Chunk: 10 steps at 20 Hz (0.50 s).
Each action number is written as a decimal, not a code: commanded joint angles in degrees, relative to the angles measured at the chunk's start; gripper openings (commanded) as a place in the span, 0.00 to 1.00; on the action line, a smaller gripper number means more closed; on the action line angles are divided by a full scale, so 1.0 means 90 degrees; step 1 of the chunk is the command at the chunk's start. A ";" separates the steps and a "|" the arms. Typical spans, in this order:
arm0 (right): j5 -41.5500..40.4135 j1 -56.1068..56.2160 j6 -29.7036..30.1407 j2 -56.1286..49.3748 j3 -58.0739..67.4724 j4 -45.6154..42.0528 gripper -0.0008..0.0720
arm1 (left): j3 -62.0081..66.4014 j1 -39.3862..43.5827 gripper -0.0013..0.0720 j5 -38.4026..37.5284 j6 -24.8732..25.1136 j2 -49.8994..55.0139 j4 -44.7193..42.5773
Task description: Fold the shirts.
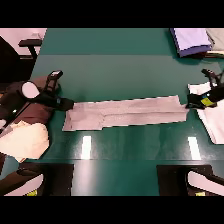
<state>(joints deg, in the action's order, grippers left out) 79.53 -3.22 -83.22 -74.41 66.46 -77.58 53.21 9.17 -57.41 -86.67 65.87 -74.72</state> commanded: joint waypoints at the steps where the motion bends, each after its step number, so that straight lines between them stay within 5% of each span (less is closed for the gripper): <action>1: -0.0158 0.0284 -0.0036 -0.1013 0.0699 0.0012 0.03 | 0.0158 -0.0005 0.05 0.0896 0.0000 0.0578 -0.0107; 2: -0.0153 0.0282 -0.0027 -0.1214 0.0857 0.0148 0.06 | 0.0160 -0.0005 0.08 0.0947 -0.0058 0.0590 -0.0107; 3: -0.0172 0.0243 -0.0010 -0.1367 0.1008 0.0386 0.25 | 0.0177 -0.0005 0.42 0.0945 -0.0073 0.0588 -0.0087; 4: -0.0165 0.0143 0.0087 -0.1503 0.1171 0.0707 0.41 | 0.0231 -0.0005 0.65 0.0906 -0.0187 0.0588 -0.0087; 9: 0.0180 -0.0624 0.0855 -0.1302 0.1110 0.1501 0.73 | 0.0913 -0.0005 0.66 0.0019 -0.0204 0.0583 0.0083; 10: 0.0206 -0.0869 0.0937 -0.1200 0.0877 0.1503 0.82 | 0.0942 0.0002 0.58 -0.0017 -0.0202 0.0583 0.0238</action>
<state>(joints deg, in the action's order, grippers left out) 79.81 -7.05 -78.11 -86.15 76.07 -66.92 59.51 9.13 -54.57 -88.27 70.89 -74.76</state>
